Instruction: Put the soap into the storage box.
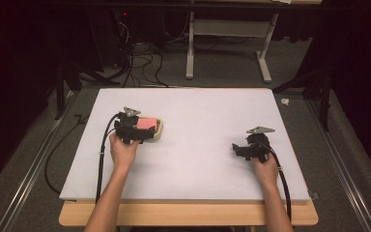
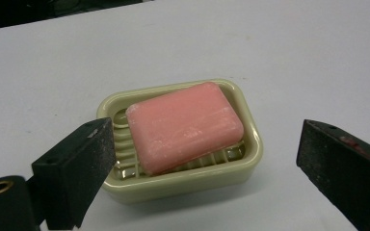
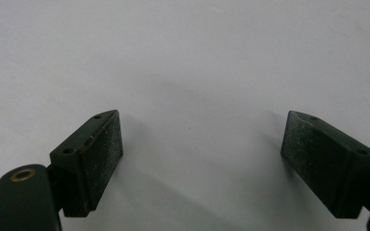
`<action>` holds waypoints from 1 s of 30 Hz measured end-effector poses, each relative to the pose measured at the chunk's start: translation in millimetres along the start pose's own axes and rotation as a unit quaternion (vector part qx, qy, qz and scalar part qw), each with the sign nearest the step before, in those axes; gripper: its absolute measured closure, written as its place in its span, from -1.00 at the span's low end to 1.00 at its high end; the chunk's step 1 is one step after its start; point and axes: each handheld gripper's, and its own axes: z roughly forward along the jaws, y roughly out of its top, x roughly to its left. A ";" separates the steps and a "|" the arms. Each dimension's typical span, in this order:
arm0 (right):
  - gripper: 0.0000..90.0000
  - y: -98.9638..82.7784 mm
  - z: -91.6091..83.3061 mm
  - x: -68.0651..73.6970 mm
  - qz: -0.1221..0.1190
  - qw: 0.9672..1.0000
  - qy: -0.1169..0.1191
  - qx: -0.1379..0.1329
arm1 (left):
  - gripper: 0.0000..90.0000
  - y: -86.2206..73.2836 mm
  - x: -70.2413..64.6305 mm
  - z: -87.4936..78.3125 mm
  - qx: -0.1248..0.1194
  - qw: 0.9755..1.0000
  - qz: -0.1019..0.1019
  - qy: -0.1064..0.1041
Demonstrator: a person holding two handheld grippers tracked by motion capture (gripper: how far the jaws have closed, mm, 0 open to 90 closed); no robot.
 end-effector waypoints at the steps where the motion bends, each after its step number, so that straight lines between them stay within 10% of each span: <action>1: -0.66 0.0 0.0 0.0 0.000 1.000 0.000 0.000 | -0.83 0.0 0.0 0.0 0.000 1.000 0.000 0.000; 30: -0.66 0.0 0.0 0.0 0.000 1.000 0.000 0.000 | -0.79 -18.5 0.6 -33.4 -0.022 0.999 -0.009 -0.023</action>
